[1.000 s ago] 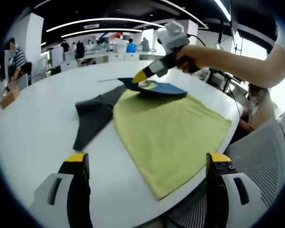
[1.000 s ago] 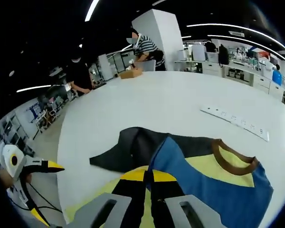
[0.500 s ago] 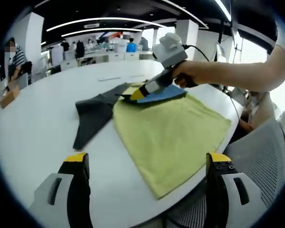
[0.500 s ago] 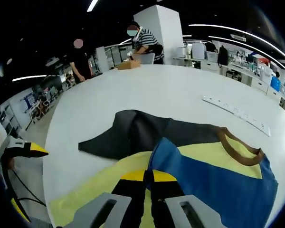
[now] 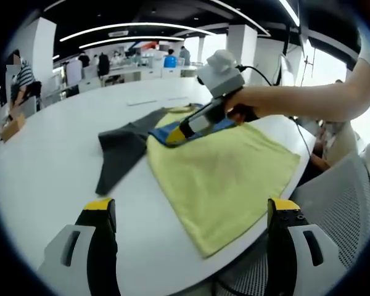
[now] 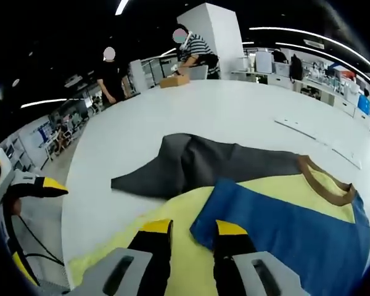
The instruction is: Fold the garment on the visible template until the final outline fits inside the template.
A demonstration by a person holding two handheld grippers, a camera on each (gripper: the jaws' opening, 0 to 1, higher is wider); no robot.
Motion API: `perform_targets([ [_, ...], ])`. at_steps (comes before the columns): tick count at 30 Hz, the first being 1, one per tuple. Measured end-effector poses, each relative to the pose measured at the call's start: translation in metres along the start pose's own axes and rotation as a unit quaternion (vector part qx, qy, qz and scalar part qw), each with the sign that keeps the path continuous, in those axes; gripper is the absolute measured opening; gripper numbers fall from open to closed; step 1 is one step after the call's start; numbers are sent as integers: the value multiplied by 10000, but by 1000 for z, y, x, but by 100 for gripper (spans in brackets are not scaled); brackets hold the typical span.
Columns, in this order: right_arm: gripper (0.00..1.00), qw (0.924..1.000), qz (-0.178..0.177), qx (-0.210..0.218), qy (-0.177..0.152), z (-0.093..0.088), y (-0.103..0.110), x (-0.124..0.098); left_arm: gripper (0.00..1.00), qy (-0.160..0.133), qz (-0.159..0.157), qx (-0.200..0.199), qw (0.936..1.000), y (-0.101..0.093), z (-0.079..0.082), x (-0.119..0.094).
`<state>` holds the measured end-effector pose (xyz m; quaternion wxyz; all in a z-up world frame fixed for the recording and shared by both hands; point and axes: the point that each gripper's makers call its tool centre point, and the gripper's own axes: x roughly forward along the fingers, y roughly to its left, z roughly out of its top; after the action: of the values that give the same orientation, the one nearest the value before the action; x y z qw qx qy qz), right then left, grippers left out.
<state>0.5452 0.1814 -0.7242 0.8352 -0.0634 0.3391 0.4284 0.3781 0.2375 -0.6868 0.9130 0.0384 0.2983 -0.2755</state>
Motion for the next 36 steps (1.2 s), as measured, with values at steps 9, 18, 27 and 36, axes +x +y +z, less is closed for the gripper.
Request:
perform_targets([
  [9, 57, 9992, -135, 22, -364, 12, -18, -25, 99, -14, 65, 135, 9999, 7, 9, 3],
  [18, 76, 9974, -356, 273, -559, 5, -48, -58, 99, -31, 91, 160, 9998, 15, 19, 6],
  [27, 75, 9946, -681, 441, -644, -18, -84, -98, 99, -155, 150, 172, 9996, 23, 32, 11],
  [36, 66, 9885, -1150, 675, -717, -43, -125, -138, 96, -225, 241, 119, 9994, 35, 43, 24],
])
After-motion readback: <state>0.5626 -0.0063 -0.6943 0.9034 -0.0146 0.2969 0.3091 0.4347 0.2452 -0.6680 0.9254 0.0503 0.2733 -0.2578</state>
